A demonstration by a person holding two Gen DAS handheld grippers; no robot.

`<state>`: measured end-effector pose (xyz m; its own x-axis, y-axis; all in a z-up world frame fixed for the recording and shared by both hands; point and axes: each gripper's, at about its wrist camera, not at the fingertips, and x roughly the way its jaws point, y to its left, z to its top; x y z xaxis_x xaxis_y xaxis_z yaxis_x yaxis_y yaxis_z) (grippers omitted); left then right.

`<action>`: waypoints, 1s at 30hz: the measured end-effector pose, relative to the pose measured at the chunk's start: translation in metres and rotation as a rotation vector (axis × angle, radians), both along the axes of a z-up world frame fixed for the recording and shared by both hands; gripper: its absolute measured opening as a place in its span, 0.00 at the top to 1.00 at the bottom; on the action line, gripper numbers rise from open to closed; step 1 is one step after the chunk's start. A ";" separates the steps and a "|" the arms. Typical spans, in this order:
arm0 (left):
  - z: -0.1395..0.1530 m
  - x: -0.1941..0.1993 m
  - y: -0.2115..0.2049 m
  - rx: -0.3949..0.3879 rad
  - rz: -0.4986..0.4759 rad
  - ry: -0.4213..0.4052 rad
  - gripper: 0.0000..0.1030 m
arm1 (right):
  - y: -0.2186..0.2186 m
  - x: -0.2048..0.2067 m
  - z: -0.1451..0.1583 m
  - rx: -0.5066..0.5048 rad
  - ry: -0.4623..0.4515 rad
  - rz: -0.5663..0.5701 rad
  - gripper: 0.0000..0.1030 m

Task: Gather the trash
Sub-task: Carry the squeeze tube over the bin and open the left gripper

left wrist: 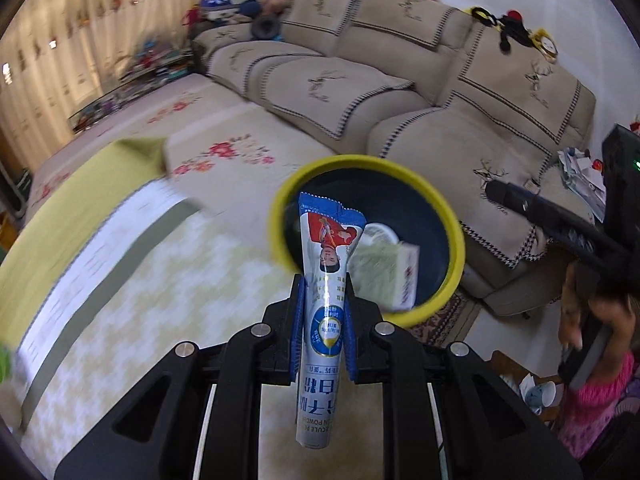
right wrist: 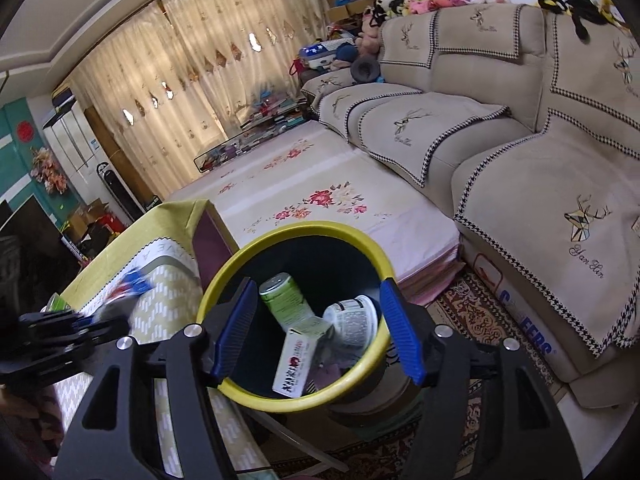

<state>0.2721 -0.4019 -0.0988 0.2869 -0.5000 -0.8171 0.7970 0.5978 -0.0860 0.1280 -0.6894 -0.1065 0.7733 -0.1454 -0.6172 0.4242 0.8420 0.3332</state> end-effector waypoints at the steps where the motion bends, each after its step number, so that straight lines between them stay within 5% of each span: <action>1: -0.003 0.002 -0.018 0.004 -0.013 0.004 0.83 | -0.002 -0.001 -0.001 0.002 0.001 -0.001 0.41; 9: -0.031 0.011 -0.109 0.024 -0.060 0.037 0.80 | -0.019 -0.007 -0.001 0.004 0.003 -0.027 0.41; 11: -0.035 0.014 -0.119 0.024 -0.051 0.032 0.63 | -0.020 -0.008 -0.001 0.001 0.004 -0.029 0.41; 12: -0.036 0.015 -0.121 0.023 -0.043 0.027 0.45 | -0.020 -0.008 -0.001 0.001 0.004 -0.031 0.41; 14: -0.032 0.012 -0.120 0.005 -0.033 0.012 0.37 | -0.020 -0.009 -0.001 -0.003 0.007 -0.034 0.41; 22: -0.001 0.005 -0.047 -0.061 0.050 -0.053 0.15 | -0.004 -0.004 -0.001 -0.022 0.023 -0.014 0.40; 30: 0.028 -0.006 0.083 -0.150 0.215 -0.116 0.09 | 0.047 0.023 0.004 -0.068 0.055 0.088 0.39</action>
<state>0.2660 -0.3194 -0.0705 0.4865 -0.5302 -0.6944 0.6631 0.7416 -0.1017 0.1507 -0.6423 -0.1021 0.7499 -0.1218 -0.6502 0.3641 0.8967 0.2519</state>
